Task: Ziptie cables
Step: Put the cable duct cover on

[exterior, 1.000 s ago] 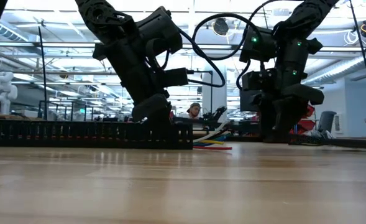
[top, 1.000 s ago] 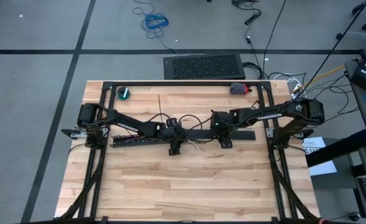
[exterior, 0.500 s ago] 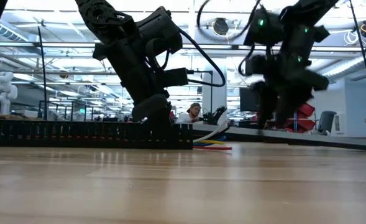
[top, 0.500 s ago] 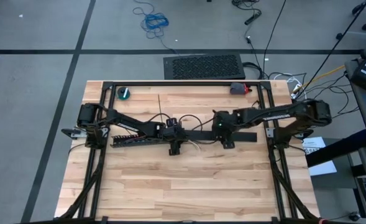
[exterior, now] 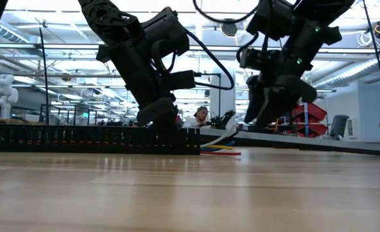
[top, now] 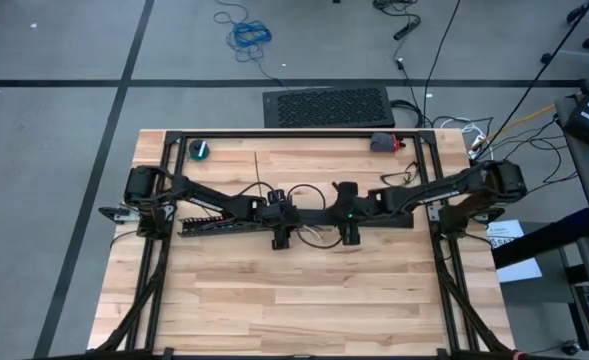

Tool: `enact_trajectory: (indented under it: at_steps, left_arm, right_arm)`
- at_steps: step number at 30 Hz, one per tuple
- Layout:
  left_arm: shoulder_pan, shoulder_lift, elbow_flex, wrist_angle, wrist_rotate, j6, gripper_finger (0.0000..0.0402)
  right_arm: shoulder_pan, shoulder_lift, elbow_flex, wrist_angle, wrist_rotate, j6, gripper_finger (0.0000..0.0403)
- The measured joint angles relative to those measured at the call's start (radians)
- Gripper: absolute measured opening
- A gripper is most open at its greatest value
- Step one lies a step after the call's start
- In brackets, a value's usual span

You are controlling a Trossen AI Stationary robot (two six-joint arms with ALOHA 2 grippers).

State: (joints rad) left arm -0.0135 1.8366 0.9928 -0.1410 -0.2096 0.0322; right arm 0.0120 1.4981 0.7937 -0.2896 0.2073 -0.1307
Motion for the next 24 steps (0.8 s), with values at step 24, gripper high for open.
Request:
enact_trajectory:
  at_steps: [24]
  left_arm:
    - [-0.002, 0.0, 0.0, 0.0, -0.002, 0.0, 0.0246]
  right_arm:
    - [0.042, 0.107, 0.0, 0.082, 0.112, 0.035, 0.0272]
